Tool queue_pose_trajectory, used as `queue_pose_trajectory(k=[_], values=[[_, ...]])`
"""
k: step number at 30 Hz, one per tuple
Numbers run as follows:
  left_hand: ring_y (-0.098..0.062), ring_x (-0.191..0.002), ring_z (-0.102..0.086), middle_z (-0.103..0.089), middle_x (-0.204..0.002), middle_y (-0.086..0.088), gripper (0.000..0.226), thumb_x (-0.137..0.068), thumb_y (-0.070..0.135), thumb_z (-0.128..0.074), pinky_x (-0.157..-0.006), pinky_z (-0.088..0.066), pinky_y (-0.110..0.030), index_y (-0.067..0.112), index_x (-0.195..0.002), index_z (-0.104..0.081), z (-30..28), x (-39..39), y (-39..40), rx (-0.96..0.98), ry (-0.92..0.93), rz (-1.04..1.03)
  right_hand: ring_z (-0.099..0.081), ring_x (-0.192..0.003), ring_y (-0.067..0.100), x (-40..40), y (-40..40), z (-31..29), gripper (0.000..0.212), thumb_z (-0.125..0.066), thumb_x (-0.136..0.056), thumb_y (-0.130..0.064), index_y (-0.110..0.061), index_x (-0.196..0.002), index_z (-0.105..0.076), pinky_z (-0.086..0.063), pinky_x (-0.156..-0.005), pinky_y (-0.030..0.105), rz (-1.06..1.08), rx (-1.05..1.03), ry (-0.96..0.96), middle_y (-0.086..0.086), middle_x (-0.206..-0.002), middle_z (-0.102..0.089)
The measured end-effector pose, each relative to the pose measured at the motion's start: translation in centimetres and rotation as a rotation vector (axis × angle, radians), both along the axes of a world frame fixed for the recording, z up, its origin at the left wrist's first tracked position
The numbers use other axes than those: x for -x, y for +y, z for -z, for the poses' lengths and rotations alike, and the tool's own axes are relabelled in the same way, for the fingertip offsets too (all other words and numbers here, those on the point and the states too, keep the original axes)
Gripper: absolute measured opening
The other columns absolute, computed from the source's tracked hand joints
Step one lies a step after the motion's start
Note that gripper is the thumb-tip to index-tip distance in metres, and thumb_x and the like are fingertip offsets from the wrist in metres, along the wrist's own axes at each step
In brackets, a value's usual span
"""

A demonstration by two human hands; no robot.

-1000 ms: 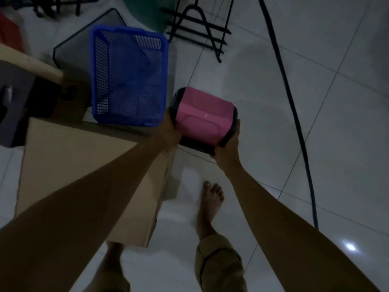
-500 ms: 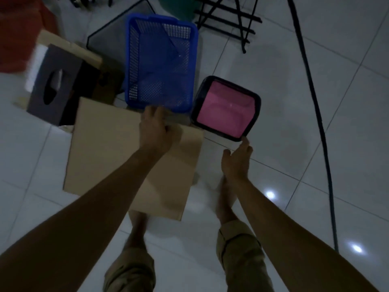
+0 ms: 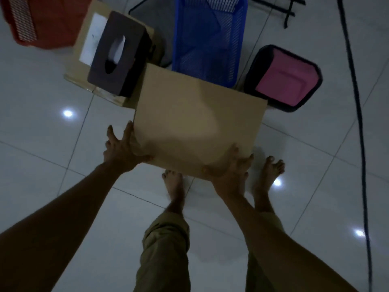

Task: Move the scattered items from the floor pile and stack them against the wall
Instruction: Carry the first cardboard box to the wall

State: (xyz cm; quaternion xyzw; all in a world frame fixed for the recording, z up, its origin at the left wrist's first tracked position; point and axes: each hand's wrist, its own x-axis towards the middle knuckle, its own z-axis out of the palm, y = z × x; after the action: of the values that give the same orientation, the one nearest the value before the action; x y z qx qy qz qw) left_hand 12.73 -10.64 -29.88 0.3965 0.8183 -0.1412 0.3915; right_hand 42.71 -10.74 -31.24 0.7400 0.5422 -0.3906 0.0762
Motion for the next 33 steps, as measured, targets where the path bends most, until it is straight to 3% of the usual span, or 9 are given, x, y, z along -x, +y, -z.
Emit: queue_pose_trajectory(k=[2,6,8,11,15,19,22,28,33], values=[[-0.048,-0.136,-0.024,-0.008,-0.157,-0.014,0.145,-0.043,0.081,-0.071,-0.103,-0.035,-0.065,0.033,-0.150,0.014,1.0,1.4,-0.9,-0.030,-0.189,0.041,-0.020,-0.136,0.054,0.7,-0.8,0.5,0.130,-0.066,-0.059,-0.081,-0.034,-0.154,0.009,-0.038,-0.102,0.057,0.023,-0.038,0.010,0.028,-0.155,0.013],[-0.043,-0.131,-0.029,-0.019,-0.147,-0.026,0.143,-0.055,0.038,-0.093,-0.106,-0.031,-0.052,0.025,-0.151,0.012,0.6,-0.1,-0.9,-0.121,-0.198,-0.122,-0.011,-0.141,0.047,2.1,-2.3,0.1,0.140,-0.072,-0.050,-0.082,-0.034,-0.155,0.007,-0.031,-0.107,0.054,-0.009,-0.055,-0.016,0.029,-0.155,0.018],[-0.044,-0.125,-0.032,-0.022,-0.143,-0.028,0.149,-0.047,0.051,-0.092,-0.102,-0.030,-0.054,0.023,-0.151,0.011,0.0,-0.8,-0.7,-0.204,-0.118,-0.068,-0.009,-0.143,0.045,2.5,-2.9,-0.7,0.142,-0.075,-0.049,-0.079,-0.034,-0.155,0.008,-0.029,-0.108,0.054,-0.040,-0.053,-0.008,0.027,-0.155,0.022],[-0.044,-0.118,-0.033,-0.025,-0.137,-0.029,0.160,-0.032,0.071,-0.085,-0.100,-0.030,-0.057,0.026,-0.149,0.015,-1.8,-0.7,-1.1,-0.197,-0.029,0.079,-0.019,-0.135,0.047,2.1,-4.0,-2.4,0.145,-0.082,-0.050,-0.071,-0.049,-0.144,0.026,-0.042,-0.097,0.058,-0.115,0.025,0.020,0.010,-0.157,0.027],[-0.045,-0.121,-0.027,-0.019,-0.137,-0.028,0.157,-0.037,0.061,-0.090,-0.104,-0.025,-0.057,0.029,-0.149,0.016,-5.7,-1.5,-2.5,-0.149,0.015,0.189,-0.031,-0.127,0.048,2.2,-5.4,-5.4,0.144,-0.085,-0.050,-0.066,-0.052,-0.144,0.023,-0.049,-0.089,0.055,-0.093,0.009,-0.060,0.001,-0.156,0.032],[-0.044,-0.118,-0.031,-0.022,-0.135,-0.026,0.148,-0.038,0.056,-0.092,-0.100,-0.031,-0.057,0.030,-0.147,0.003,-11.1,-3.0,-5.0,-0.096,0.097,0.142,-0.030,-0.132,0.049,1.9,-6.3,-10.2,0.146,-0.083,-0.051,-0.068,-0.045,-0.145,0.027,-0.045,-0.097,0.053,-0.124,0.065,-0.105,0.005,-0.154,0.037],[-0.045,-0.120,-0.029,-0.016,-0.140,-0.025,0.144,-0.040,0.052,-0.093,-0.100,-0.033,-0.059,0.032,-0.147,0.002,-15.6,-4.3,-7.7,-0.065,0.110,0.088,-0.029,-0.131,0.047,0.7,-6.5,-14.7,0.147,-0.084,-0.052,-0.065,-0.042,-0.146,0.027,-0.041,-0.102,0.053,-0.190,0.076,-0.101,0.005,-0.152,0.039],[-0.050,-0.129,-0.020,0.017,-0.155,-0.010,0.142,-0.049,0.048,-0.091,-0.104,-0.029,-0.061,0.037,-0.148,0.011,-25.2,-8.4,-13.1,-0.110,0.164,-0.032,-0.023,-0.133,0.048,-2.3,-7.2,-24.0,0.142,-0.084,-0.056,-0.058,-0.044,-0.145,0.026,-0.031,-0.107,0.057,-0.330,0.011,-0.061,0.006,-0.154,0.036],[-0.052,-0.132,-0.016,0.024,-0.156,-0.004,0.140,-0.053,0.052,-0.088,-0.106,-0.026,-0.062,0.040,-0.148,0.014,-32.2,-10.7,-15.9,-0.219,0.218,-0.142,-0.014,-0.138,0.049,-3.7,-6.1,-30.9,0.146,-0.085,-0.055,-0.059,-0.046,-0.141,0.033,-0.023,-0.110,0.057,-0.459,-0.057,-0.018,0.006,-0.154,0.036]])
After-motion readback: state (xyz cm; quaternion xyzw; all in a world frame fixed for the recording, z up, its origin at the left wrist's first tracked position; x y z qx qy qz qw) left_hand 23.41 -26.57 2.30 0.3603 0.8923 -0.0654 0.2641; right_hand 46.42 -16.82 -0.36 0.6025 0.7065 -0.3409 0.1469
